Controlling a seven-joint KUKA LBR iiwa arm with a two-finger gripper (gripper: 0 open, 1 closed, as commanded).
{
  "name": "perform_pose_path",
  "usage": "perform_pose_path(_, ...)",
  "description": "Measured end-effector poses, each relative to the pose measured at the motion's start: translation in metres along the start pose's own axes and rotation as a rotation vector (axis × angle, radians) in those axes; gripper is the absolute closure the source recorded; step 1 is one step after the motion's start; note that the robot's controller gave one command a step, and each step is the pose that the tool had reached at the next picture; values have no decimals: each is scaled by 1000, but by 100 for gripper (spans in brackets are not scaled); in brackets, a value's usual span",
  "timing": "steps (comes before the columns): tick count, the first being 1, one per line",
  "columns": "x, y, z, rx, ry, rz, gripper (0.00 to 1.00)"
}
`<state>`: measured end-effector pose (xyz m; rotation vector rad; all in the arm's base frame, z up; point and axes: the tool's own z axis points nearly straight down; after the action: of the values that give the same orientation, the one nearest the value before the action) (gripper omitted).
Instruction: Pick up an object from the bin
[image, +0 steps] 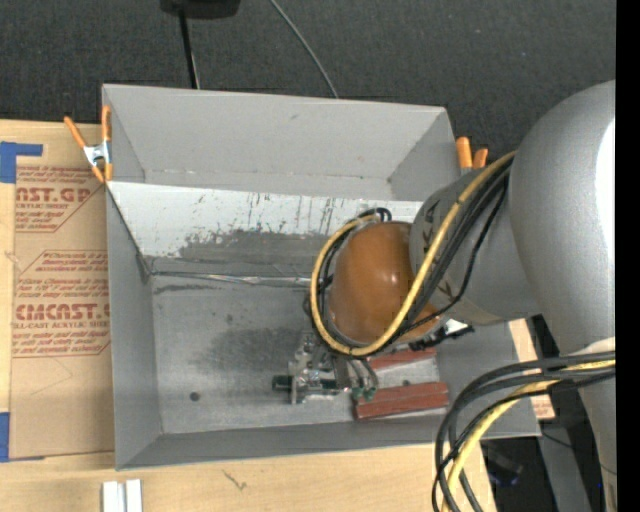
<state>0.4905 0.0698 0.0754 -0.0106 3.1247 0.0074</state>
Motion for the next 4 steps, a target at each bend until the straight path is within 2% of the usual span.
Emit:
perform_pose_path(2, 0, 0, -1, 0, 2, 0, 100)
perform_pose_path(3, 1, 0, -6, 2, 12, -1, 100)
perform_pose_path(4, 4, 0, -26, 5, 25, -1, 100)
